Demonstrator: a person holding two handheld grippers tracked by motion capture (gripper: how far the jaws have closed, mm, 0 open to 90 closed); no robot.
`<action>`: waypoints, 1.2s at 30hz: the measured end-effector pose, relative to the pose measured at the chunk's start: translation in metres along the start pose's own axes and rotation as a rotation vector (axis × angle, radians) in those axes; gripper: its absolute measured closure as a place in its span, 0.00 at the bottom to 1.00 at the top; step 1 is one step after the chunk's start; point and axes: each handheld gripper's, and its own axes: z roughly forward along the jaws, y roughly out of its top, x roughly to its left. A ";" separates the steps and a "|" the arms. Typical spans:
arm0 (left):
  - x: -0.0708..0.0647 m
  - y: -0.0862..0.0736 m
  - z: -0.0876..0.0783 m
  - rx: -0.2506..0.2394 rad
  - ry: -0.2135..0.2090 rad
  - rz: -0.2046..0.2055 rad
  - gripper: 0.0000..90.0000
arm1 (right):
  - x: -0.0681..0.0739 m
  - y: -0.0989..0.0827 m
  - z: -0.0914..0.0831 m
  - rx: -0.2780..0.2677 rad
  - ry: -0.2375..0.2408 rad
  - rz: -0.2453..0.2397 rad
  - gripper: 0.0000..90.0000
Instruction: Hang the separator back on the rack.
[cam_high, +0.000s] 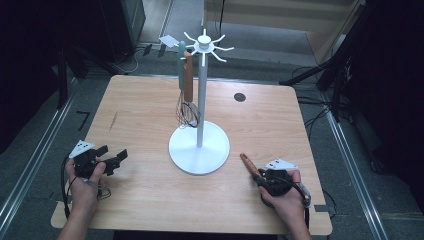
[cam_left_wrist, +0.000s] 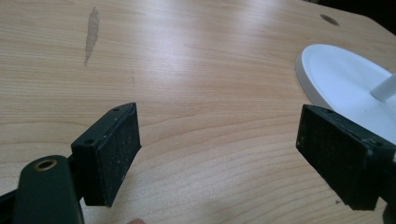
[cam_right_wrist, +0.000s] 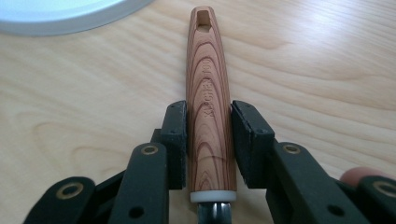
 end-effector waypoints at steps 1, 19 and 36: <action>0.000 -0.001 0.000 -0.002 -0.002 -0.003 0.16 | -0.002 0.000 0.000 0.001 -0.012 0.017 0.77; 0.004 -0.005 0.004 0.008 0.000 -0.011 0.16 | -0.014 0.014 0.000 -0.025 -0.081 0.155 0.66; 0.003 -0.005 0.005 0.022 -0.006 -0.005 0.16 | -0.018 0.049 0.003 0.170 -0.040 0.176 0.67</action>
